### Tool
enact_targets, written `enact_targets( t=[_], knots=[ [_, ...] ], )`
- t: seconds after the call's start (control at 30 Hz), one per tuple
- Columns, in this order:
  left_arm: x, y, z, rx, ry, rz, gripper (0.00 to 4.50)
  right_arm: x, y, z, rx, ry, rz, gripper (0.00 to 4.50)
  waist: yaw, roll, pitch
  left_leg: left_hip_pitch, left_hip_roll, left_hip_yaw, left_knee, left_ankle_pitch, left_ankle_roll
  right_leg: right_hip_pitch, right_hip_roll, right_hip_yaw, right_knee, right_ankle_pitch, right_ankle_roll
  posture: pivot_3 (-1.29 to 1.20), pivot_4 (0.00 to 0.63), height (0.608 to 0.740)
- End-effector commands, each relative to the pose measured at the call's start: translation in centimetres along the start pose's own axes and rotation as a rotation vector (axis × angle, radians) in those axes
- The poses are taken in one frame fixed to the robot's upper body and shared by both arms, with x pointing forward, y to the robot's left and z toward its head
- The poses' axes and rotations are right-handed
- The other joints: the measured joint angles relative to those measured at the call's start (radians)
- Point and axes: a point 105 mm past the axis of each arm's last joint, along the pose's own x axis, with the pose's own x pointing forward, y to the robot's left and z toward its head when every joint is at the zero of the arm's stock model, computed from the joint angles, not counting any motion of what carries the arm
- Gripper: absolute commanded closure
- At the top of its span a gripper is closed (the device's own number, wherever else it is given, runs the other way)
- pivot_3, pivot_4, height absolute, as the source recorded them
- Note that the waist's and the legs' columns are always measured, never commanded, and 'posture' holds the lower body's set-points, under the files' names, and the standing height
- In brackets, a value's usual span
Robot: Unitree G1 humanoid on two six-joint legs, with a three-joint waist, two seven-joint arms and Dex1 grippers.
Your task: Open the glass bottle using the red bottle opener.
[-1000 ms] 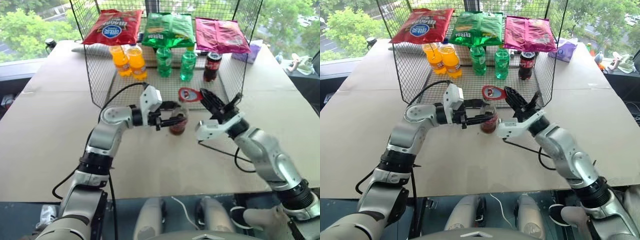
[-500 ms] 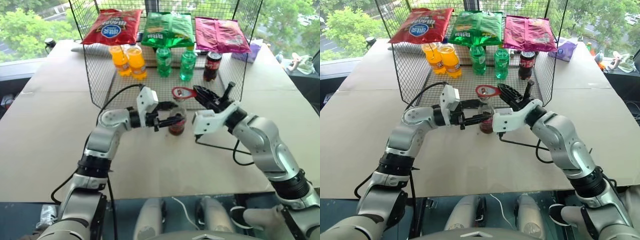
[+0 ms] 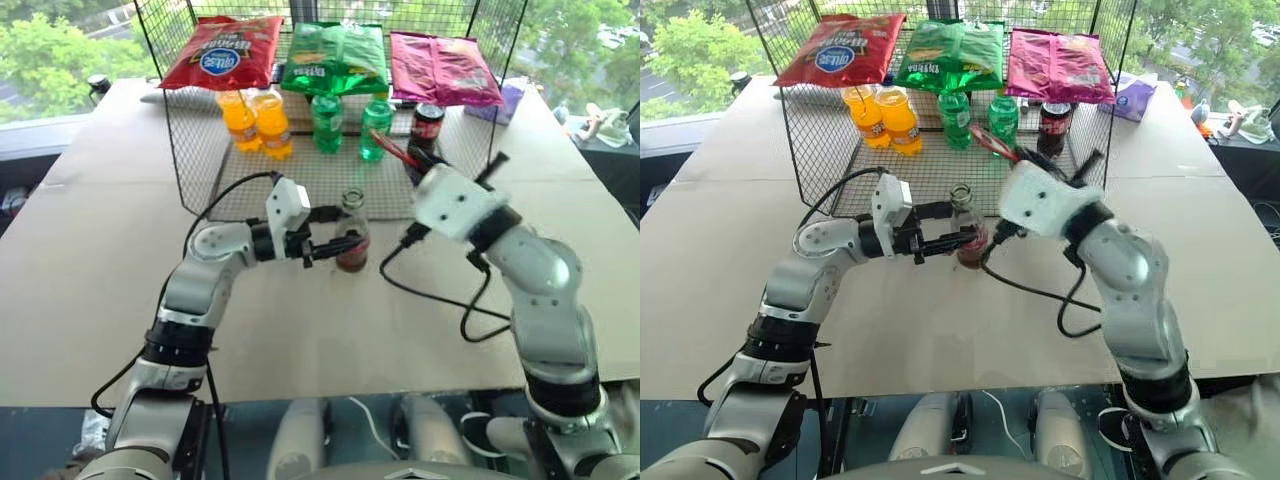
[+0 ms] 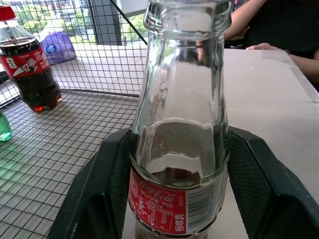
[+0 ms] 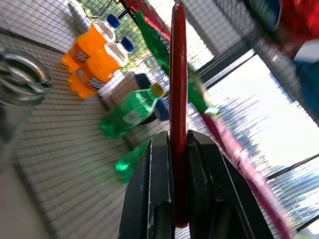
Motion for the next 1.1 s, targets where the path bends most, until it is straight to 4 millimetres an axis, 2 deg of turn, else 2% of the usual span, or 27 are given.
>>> enact_targets(
  t=[0.03, 0.13, 0.17, 0.27, 0.3, 0.4, 0.5, 0.6, 0.73, 0.8, 0.87, 0.97, 1.1],
  knots=[
    [-0.6, 0.3, -0.2, 0.007, 0.019, 0.029, 2.30, -2.3, 2.1, -2.5, 0.334, 0.149, 0.068, 4.50, 0.000, 0.000, 0.000, 0.000, 0.000, 0.000, 0.000, 0.000, 0.000, 0.000, 0.000, 0.000, 0.000, 0.000, 0.000, 0.00, 0.150, 0.740],
    [-0.6, 0.4, -0.3, 0.003, 0.013, 0.042, 2.30, -2.9, 4.0, -4.9, 0.706, 0.287, 0.078, 4.50, -0.009, 0.002, 0.001, 0.001, 0.001, 0.001, 0.000, 0.000, 0.000, 0.000, 0.000, 0.001, 0.001, -0.001, -0.003, 0.00, 0.150, 0.740],
    [-0.5, 0.3, -0.3, 0.002, 0.013, 0.043, 2.30, -2.9, 4.4, -5.4, 0.775, 0.320, 0.083, 4.50, -0.009, 0.002, 0.001, 0.001, 0.001, 0.001, 0.000, 0.000, 0.000, -0.001, 0.000, 0.001, 0.001, -0.001, -0.003, 0.00, 0.150, 0.740],
    [-0.5, 0.2, -0.3, -0.002, 0.006, 0.049, 2.30, -2.3, 5.4, -6.5, 1.125, 0.387, 0.078, 4.50, -0.008, 0.003, 0.001, 0.002, 0.004, 0.000, 0.000, 0.000, -0.001, -0.001, 0.001, 0.000, 0.001, -0.001, -0.003, 0.00, 0.150, 0.740],
    [-0.5, 0.2, -0.2, -0.003, 0.005, 0.051, 2.30, -2.1, 5.4, -6.9, 1.206, 0.402, 0.065, 4.50, -0.007, 0.003, 0.001, 0.001, 0.005, 0.000, 0.000, 0.000, -0.001, -0.001, 0.001, 0.000, 0.001, -0.001, -0.003, 0.00, 0.150, 0.740],
    [-0.7, 0.1, -0.2, -0.005, 0.000, 0.063, 2.30, -1.0, 3.9, -7.3, 1.454, 0.292, -0.008, 4.50, -0.005, 0.004, 0.001, 0.000, 0.004, 0.000, -0.001, 0.000, -0.001, -0.002, 0.001, 0.000, 0.000, -0.001, -0.003, 0.00, 0.150, 0.740],
    [-0.8, 0.1, -0.2, -0.006, 0.000, 0.077, 2.30, -0.8, 2.6, -7.7, 1.610, 0.183, -0.060, 4.50, 0.000, 0.004, 0.001, -0.001, 0.000, -0.001, -0.003, 0.000, -0.001, -0.002, -0.001, -0.001, -0.002, -0.001, -0.003, 0.00, 0.150, 0.740],
    [-1.0, -0.1, -0.2, -0.010, -0.002, 0.082, 2.30, -1.0, 2.5, -8.1, 1.625, 0.184, -0.066, 4.50, -0.011, 0.006, 0.002, -0.001, -0.001, 0.000, -0.006, 0.000, -0.001, -0.003, 0.000, -0.001, -0.003, 0.001, 0.000, 0.00, 0.150, 0.740],
    [-1.1, -0.3, -0.3, -0.014, -0.003, 0.088, 2.30, -1.3, 0.6, -8.3, 1.722, 0.049, -0.112, 4.50, -0.015, 0.009, 0.003, 0.000, 0.000, 0.000, -0.007, 0.000, -0.001, -0.004, 0.001, 0.001, -0.001, 0.000, -0.001, 0.00, 0.150, 0.740],
    [-1.2, -0.3, -0.4, -0.015, -0.003, 0.092, 2.30, -1.7, 0.4, -8.3, 1.713, 0.033, -0.107, 4.50, -0.013, 0.010, 0.003, 0.000, 0.000, 0.000, -0.006, 0.000, -0.001, -0.004, 0.001, 0.001, 0.000, 0.000, -0.001, 0.00, 0.150, 0.740],
    [-1.4, -0.4, -0.5, -0.016, -0.002, 0.096, 2.30, -2.0, 1.4, -8.3, 1.683, 0.080, -0.068, 4.50, -0.015, 0.010, 0.003, 0.000, 0.000, 0.000, -0.006, 0.000, -0.001, -0.004, 0.001, 0.001, -0.001, 0.000, 0.000, 0.00, 0.150, 0.740],
    [-1.4, -0.4, -0.6, -0.018, -0.003, 0.097, 2.30, -2.2, 4.5, -8.8, 1.608, 0.251, 0.042, 4.50, -0.026, 0.010, 0.002, 0.000, 0.000, 0.000, -0.006, 0.000, -0.001, -0.004, 0.001, 0.001, -0.001, 0.000, -0.001, 0.00, 0.150, 0.740],
    [-1.5, -0.4, -0.7, -0.023, -0.004, 0.097, 2.30, -1.6, 6.9, -8.8, 1.618, 0.334, 0.147, 4.50, -0.027, 0.011, 0.002, 0.000, 0.000, 0.000, -0.007, 0.000, -0.001, -0.005, 0.001, 0.001, -0.001, 0.000, -0.001, 0.00, 0.150, 0.740]
  ],
)
